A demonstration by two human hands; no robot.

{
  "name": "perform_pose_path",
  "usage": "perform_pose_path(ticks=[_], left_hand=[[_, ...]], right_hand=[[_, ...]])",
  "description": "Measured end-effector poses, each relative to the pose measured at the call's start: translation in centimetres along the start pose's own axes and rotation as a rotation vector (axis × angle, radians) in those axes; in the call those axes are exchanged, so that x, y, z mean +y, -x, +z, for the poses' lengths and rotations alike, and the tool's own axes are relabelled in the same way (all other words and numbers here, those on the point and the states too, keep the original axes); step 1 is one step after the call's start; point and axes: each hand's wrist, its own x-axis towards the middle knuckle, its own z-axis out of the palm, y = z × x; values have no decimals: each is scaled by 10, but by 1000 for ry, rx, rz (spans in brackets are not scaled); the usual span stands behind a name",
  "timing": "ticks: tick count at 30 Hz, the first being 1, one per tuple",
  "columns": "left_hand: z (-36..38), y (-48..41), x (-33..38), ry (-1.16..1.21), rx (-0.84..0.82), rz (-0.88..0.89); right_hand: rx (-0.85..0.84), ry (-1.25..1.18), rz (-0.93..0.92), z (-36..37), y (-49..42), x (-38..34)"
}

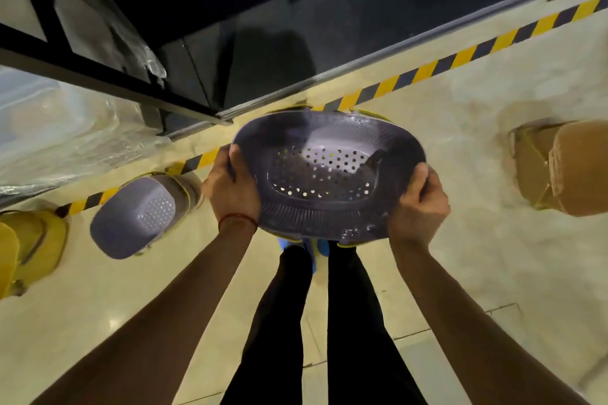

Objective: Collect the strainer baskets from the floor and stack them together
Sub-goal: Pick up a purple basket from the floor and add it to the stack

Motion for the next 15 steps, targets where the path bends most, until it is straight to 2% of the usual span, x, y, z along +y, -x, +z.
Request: perform_pose_path(ticks=[3,10,15], left_hand=[[30,-21,-13,-21,1,-20],[67,-66,-28,-79,5,7],[88,-76,-45,-61,14,29]], right_hand=[[-19,53,49,29,-18,17],[-6,98,39,85,-37,41],[9,125,62,101,-41,61]])
